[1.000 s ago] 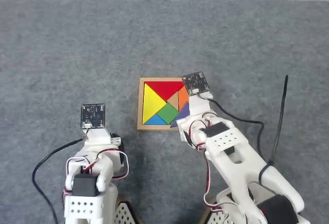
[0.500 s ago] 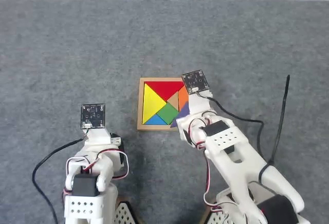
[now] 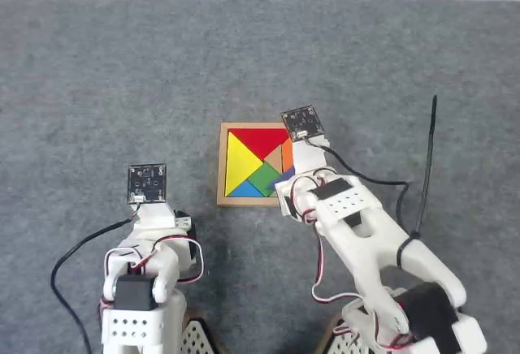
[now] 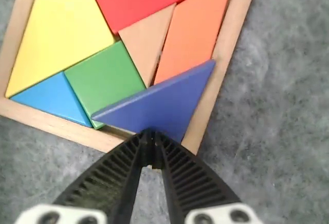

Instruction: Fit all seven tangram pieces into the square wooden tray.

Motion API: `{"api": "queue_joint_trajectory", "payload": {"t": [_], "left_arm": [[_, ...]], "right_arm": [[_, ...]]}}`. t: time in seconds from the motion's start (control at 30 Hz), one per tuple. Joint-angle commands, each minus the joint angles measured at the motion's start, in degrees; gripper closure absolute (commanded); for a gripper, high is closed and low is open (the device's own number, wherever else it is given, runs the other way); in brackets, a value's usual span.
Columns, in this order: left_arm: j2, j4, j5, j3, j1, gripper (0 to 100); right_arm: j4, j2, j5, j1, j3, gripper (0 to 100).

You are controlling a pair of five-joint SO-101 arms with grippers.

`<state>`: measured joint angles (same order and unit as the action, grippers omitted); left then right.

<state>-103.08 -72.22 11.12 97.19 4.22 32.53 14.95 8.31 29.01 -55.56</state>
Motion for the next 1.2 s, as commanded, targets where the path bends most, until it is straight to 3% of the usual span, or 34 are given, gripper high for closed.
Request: {"api": "queue_joint_trajectory", "payload": {"t": [0.0, 0.33, 0.77, 1.17], "left_arm": [[-1.14, -0.09, -0.62, -0.75, 0.35, 99], [-1.14, -0.09, -0.62, -0.75, 0.35, 99], [-1.14, -0.09, -0.62, -0.75, 0.35, 99], [-1.14, -0.09, -0.62, -0.75, 0.35, 99]], "right_arm": [[0.48, 0.84, 0.7, -0.57, 3.52, 99.2], [0.66, 17.1, 0.35, 0.4, 2.55, 99.2], [-2.86, -8.48, -3.52, 4.18, 11.96, 99.2], [-2.86, -4.7, -3.78, 4.09, 9.23, 99.2]]}}
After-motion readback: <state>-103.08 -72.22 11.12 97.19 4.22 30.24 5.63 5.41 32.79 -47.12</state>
